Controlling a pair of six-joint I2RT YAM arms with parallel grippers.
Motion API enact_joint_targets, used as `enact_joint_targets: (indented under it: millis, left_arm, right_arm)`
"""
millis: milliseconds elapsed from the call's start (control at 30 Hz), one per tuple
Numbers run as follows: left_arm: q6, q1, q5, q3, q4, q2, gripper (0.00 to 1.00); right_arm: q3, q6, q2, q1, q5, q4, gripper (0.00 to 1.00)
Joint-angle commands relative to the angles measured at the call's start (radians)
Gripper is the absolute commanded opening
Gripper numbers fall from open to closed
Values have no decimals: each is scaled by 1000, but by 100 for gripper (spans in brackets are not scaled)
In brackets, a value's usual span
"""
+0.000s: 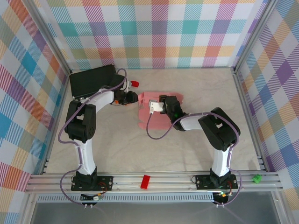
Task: Fold the paper box
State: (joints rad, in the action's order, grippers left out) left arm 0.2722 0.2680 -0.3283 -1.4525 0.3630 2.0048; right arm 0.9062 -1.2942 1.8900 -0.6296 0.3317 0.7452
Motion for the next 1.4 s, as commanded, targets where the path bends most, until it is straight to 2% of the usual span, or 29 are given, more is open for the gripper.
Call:
enact_joint_targets:
  millis: [0, 300, 633, 867, 1033, 1367]
  left_arm:
    - [28, -10, -6, 21, -41, -40, 39]
    - [20, -13, -48, 26, -53, -29, 41]
    - [47, -16, 29, 67, -76, -58, 42]
    - [86, -27, 97, 111, -125, -89, 46]
    - [75, -30, 57, 106, -131, -76, 46]
    - [42, -21, -140, 101, -162, -26, 39]
  right_arm:
    - [18, 27, -5, -1, -38, -88, 1]
    - [50, 33, -18, 14, -72, -196, 1]
    - [88, 33, -21, 31, -95, -258, 1]
    - [108, 37, -18, 35, -103, -287, 1]
    - [114, 35, -19, 36, -110, -295, 1]
    - [132, 35, -13, 37, -111, -315, 1]
